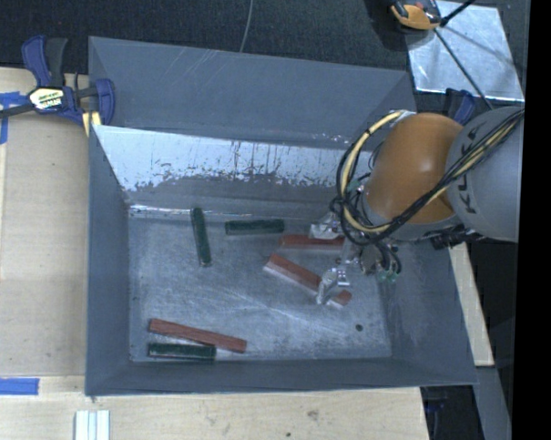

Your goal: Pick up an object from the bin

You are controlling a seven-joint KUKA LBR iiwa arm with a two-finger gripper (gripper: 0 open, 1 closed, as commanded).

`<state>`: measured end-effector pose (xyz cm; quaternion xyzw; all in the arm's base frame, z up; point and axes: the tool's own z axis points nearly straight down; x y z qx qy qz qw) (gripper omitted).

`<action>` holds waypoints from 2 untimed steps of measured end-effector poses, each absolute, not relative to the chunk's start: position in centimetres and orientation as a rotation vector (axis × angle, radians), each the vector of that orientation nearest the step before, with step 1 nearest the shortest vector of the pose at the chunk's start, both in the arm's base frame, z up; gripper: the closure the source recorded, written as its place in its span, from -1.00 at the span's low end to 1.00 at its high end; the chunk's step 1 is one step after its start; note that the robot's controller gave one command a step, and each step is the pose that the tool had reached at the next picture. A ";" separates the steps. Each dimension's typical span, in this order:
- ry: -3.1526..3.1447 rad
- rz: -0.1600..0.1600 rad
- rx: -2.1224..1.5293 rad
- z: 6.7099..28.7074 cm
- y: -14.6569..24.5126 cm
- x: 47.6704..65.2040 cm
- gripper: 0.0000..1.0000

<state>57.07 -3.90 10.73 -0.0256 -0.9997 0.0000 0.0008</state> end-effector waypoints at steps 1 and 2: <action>-3.136 -0.001 -0.178 10.0 -0.8 57.5 -1.00; -3.162 -0.003 -0.176 8.1 -1.1 57.8 -1.00</action>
Offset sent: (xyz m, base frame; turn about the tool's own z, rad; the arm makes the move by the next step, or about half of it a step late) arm -0.0007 0.0280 -0.0373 0.0590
